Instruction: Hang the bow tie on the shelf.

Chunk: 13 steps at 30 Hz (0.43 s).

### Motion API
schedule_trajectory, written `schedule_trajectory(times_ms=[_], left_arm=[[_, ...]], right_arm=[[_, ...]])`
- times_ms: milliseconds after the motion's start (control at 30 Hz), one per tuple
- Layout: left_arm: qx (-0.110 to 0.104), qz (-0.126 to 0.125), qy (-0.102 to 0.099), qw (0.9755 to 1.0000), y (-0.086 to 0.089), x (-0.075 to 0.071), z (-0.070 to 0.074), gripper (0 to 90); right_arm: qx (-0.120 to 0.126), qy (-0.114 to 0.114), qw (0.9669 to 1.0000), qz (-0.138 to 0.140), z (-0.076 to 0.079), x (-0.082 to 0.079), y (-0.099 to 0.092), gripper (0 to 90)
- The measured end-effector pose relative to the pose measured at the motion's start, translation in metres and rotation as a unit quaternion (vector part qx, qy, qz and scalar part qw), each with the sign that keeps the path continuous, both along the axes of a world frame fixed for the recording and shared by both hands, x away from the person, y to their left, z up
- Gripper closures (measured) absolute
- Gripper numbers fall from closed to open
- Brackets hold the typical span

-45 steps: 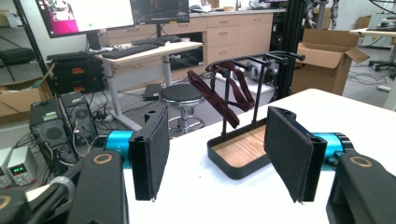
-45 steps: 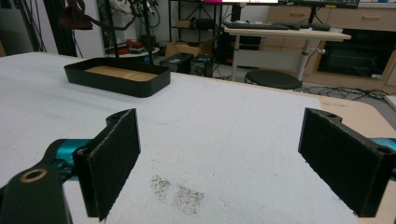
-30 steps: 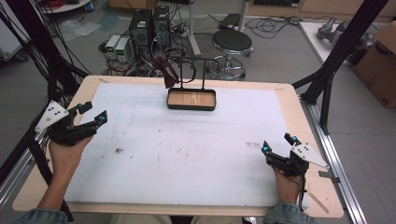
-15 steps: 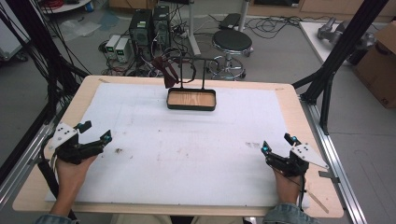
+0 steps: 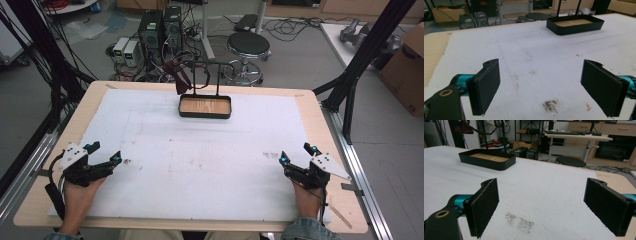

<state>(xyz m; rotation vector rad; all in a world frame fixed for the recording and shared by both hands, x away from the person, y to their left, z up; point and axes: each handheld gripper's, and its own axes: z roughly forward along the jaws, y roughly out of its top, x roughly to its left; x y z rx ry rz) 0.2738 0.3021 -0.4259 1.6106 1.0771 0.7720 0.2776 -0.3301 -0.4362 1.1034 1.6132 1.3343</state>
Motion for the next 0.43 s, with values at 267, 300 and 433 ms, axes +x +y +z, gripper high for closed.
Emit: schedule_trajectory(times_ms=[267,300,433], left_arm=[[0.005,0.001,0.003,1.0,-0.001,0.0006,-0.0018,16.4],[0.004,0.0,0.002,1.0,-0.0008,0.0006,-0.0019,16.3],[0.006,0.001,0.004,1.0,-0.001,0.0013,-0.0026,16.3]], right_arm=[[-0.001,0.002,1.0,-0.001,0.0,-0.0003,0.0004,11.8],[-0.001,0.002,1.0,0.0,0.0001,-0.0004,0.0005,11.8],[0.0,0.001,1.0,0.0,0.0001,-0.0003,0.0006,11.8]])
